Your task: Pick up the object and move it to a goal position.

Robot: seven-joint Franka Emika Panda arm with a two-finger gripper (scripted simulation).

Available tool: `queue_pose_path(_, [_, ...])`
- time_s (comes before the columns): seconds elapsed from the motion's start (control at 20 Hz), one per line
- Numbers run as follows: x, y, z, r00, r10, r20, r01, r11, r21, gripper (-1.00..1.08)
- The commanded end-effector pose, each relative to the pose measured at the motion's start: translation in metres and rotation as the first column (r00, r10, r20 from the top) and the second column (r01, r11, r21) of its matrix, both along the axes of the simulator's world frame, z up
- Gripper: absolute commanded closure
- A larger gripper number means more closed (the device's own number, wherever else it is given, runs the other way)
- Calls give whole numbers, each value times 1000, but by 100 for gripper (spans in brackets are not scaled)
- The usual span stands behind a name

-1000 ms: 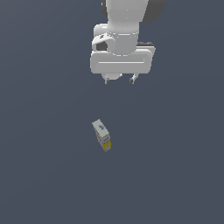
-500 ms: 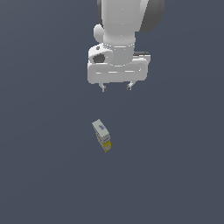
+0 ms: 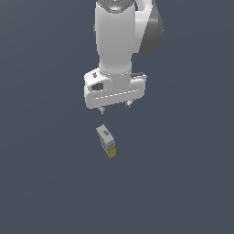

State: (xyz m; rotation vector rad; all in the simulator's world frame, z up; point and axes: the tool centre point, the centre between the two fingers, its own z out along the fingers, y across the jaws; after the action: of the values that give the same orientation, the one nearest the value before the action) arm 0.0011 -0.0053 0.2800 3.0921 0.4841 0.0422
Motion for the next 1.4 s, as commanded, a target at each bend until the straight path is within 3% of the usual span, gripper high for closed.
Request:
queue_pose_path(0.0, [10,-7,-13,999,54,-6,-54,999,0,-92])
queue_pose_path(0.65, [41,-35,-68,967,255,-25,-255,967,5,-92])
queue_pose_path(1.35, [45,-40,-86,958,285,-29,-285,958,7,-92])
